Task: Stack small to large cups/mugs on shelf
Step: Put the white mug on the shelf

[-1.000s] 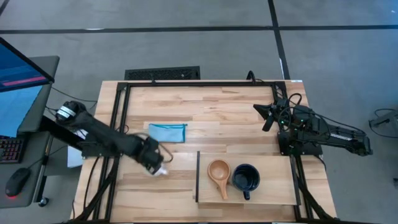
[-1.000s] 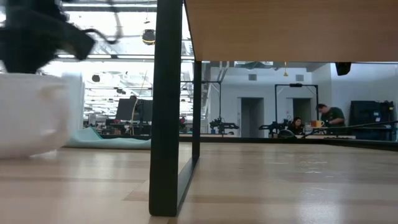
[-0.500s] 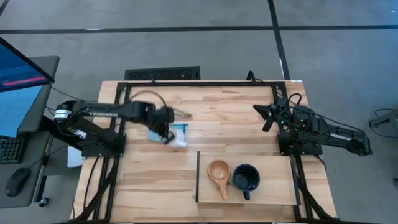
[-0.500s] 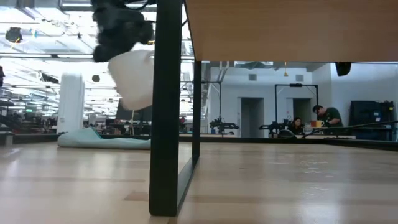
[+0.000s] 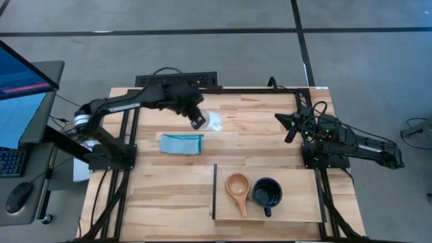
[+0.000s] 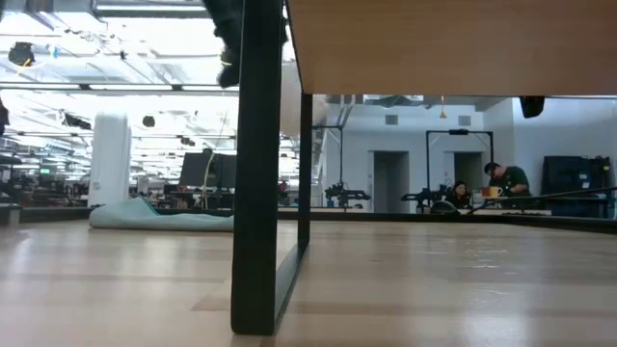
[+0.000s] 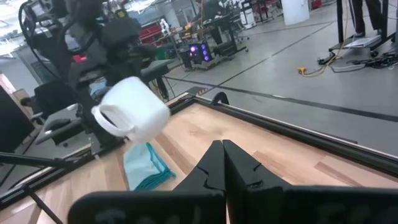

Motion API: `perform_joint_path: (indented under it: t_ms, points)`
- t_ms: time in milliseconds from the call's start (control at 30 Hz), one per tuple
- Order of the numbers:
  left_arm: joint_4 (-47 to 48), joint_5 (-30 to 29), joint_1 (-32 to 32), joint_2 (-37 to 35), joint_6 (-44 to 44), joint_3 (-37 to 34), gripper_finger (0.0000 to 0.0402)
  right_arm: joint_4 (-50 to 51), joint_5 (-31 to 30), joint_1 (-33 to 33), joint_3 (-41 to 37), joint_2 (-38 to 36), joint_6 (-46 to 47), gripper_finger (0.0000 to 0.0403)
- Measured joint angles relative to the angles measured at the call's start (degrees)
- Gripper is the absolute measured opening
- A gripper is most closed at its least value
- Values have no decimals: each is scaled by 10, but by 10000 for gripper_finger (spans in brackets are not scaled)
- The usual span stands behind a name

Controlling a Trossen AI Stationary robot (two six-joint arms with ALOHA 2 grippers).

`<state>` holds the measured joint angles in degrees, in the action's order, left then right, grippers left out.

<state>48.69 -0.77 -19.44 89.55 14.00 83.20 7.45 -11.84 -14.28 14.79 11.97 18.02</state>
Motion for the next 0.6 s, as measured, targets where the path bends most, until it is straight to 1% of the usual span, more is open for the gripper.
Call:
perform_joint_path:
  t_ms: [167,300,467,600]
  points:
    - [-1,38,-2,106,-46,101,0,0,0,0,0,0,0,11]
    - [19,49,-2,186,-80,192,0,0,0,0,0,0,0,11]
    - [111,50,-2,276,-122,304,0,0,0,0,0,0,0,11]
    - [195,47,0,338,-145,372,0,0,0,0,0,0,0,11]
